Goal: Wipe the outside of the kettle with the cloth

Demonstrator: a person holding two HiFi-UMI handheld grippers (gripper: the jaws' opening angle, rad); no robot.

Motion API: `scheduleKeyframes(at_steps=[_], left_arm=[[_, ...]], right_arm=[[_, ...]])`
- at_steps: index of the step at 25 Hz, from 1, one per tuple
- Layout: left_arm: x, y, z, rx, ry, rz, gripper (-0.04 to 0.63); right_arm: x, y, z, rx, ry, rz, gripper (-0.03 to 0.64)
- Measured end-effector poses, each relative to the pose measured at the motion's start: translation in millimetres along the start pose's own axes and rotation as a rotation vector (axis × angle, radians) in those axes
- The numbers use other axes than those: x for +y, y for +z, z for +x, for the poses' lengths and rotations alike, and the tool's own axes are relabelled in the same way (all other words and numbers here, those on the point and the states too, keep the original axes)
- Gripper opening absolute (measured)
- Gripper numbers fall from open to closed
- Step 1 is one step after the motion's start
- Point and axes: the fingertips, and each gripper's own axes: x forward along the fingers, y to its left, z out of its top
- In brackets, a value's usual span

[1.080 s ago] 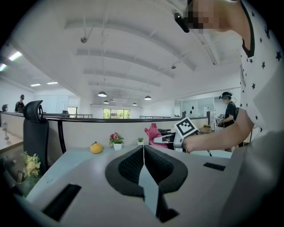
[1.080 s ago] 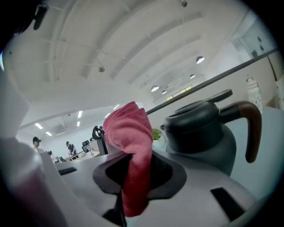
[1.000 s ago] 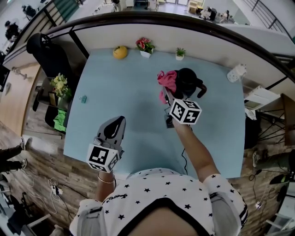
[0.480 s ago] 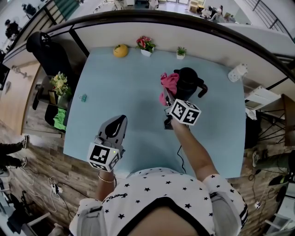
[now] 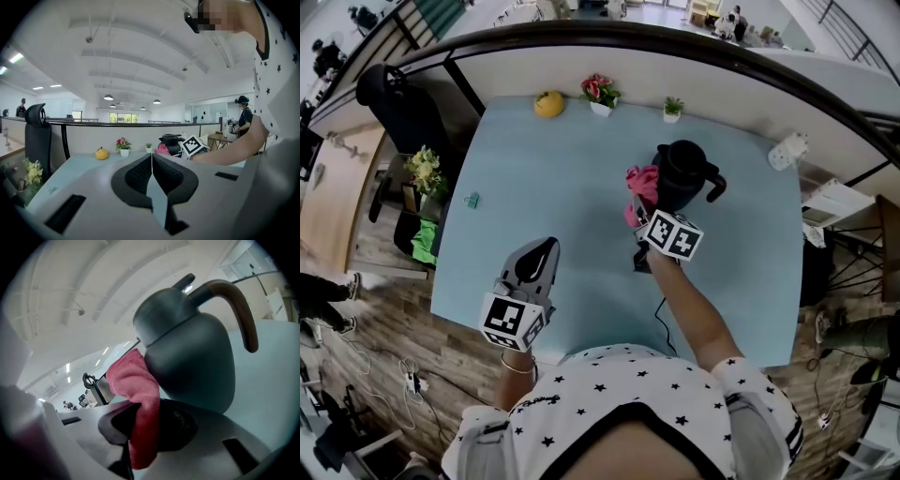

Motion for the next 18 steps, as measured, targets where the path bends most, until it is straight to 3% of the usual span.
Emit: scheduleKeyframes(at_steps=[18], left_arm=[[-1,-1,7,0.017,-0.005,0.000,0.029]], right_arm=[[-44,-47,3,0.117,-0.101,0.027,0.091]])
